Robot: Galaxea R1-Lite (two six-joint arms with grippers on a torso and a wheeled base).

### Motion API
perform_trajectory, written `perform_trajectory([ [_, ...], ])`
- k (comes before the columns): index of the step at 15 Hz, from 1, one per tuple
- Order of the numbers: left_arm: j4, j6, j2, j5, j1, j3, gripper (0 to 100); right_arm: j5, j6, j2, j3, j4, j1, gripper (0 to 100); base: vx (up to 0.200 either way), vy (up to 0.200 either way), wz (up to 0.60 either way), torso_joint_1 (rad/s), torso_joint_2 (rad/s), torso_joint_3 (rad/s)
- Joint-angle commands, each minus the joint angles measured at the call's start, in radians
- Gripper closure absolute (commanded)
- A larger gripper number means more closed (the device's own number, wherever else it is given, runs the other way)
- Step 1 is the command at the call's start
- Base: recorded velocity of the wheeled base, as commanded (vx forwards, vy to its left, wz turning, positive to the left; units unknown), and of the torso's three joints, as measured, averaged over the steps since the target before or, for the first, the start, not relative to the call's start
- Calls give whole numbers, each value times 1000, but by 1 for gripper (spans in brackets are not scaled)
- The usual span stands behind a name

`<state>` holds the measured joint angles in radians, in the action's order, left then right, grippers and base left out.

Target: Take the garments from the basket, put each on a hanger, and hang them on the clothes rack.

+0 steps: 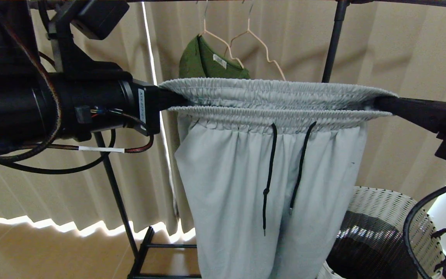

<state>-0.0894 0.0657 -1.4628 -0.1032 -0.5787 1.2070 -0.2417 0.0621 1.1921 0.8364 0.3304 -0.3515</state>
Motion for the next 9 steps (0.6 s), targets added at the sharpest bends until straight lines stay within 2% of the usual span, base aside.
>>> perform_trajectory([
  [1,-3,-1,-7,0,-7,-1,100,-2,1,-25,-25,1,-24,100,0,0,0,0,0,0],
  [4,-3,8,15,-1,-6,2,100,1,1,-23,-6,2,-35,100,0,0,0,0,0,0],
  [5,-3,31,19,0,-1,-6,100,2,1,-22,0,4,-35,100,0,0,0,0,0,0],
  [9,-3,32,30,0,-7,-37,100,4,-2,-25,-10,1,-35,100,0,0,0,0,0,0],
])
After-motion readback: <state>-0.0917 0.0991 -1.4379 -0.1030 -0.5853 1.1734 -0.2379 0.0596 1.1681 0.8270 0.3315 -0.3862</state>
